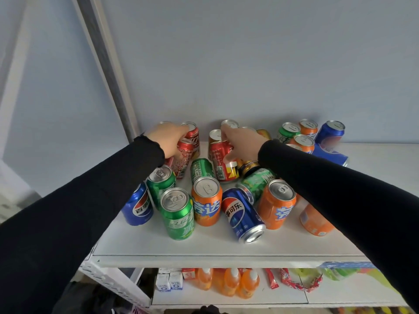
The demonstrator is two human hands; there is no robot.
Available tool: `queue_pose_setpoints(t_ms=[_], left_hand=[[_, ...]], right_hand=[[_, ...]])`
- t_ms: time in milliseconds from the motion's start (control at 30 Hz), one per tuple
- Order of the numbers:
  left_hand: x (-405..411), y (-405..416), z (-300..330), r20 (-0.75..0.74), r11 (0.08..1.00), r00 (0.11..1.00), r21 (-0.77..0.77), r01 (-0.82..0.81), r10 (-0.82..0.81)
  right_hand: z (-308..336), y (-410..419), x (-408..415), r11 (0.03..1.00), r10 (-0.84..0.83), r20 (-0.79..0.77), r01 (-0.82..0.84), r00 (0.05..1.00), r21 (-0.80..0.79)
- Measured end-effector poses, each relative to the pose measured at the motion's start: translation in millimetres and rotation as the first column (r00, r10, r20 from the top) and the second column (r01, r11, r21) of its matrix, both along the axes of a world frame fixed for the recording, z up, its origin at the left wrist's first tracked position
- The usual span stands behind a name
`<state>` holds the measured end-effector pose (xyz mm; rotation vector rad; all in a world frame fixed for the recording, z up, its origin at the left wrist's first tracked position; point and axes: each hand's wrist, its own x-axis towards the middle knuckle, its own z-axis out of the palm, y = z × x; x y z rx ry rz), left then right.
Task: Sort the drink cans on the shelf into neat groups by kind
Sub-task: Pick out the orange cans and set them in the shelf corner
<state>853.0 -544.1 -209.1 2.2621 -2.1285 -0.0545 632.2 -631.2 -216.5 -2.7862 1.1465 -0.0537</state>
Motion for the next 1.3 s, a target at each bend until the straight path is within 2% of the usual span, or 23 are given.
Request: queue_pose_setpoints(t_ms=[133, 267, 400, 467, 500, 567, 667, 867, 967, 1100, 1200, 1300], left_hand=[[3, 5, -2, -0.029, 0.995, 0.999, -0.093, -0.026, 0.024], [6, 6, -1, 0.015, 0.994, 0.997, -0.086, -0.075, 0.076], [0, 7, 5, 0.097, 0.991, 0.994, -0.131, -0.029, 0.042], [-7, 8, 10, 0.064, 0.985, 0.997, -0.169, 0.044, -0.034], [-12, 9, 13, 0.03, 0.986, 0.997, -0.149, 0.07, -0.066], [-24, 11, 16, 0.006, 0.995, 0.995, -0.011, 0.101, -0.101], [-35, 7, 11, 0.104, 0.973, 0.988, 0.21, 0.093, -0.117], [-43, -6, 3, 0.206, 0.895, 0.973, 0.447, 0.0, -0.103], [-45, -10, 3, 0.134, 0.862, 0.988, 0.506, -0.004, -0.074], [-45, -11, 4, 0.055, 0.877, 0.997, 0.481, 0.013, -0.045], [-42, -10, 7, 0.01, 0.923, 0.999, 0.381, 0.042, -0.049], [-38, -7, 9, 0.027, 0.974, 0.995, 0.206, 0.091, -0.098]], right_hand=[[-2, 4, 0, 0.999, -0.024, 0.111, 0.027, 0.994, -0.022], [-1, 10, 2, 0.998, -0.063, 0.155, 0.063, 0.986, 0.005], [11, 9, -9, 0.976, -0.135, 0.289, 0.078, 0.948, 0.202], [22, 1, -20, 0.952, -0.203, 0.382, 0.09, 0.901, 0.294], [28, -4, -26, 0.948, -0.23, 0.379, 0.118, 0.896, 0.295], [30, -15, -33, 0.957, -0.234, 0.224, 0.184, 0.946, 0.223], [20, -17, -30, 0.973, -0.175, -0.119, 0.19, 0.977, 0.13], [9, -19, -6, 0.988, -0.066, -0.411, 0.117, 0.909, 0.101], [10, -20, 2, 0.964, -0.057, -0.468, 0.171, 0.882, 0.205], [12, -17, 0, 0.962, -0.053, -0.423, 0.16, 0.904, 0.222], [17, -13, -7, 0.984, -0.07, -0.375, 0.125, 0.924, 0.126], [12, -14, -14, 0.994, -0.11, -0.288, 0.108, 0.951, -0.023]])
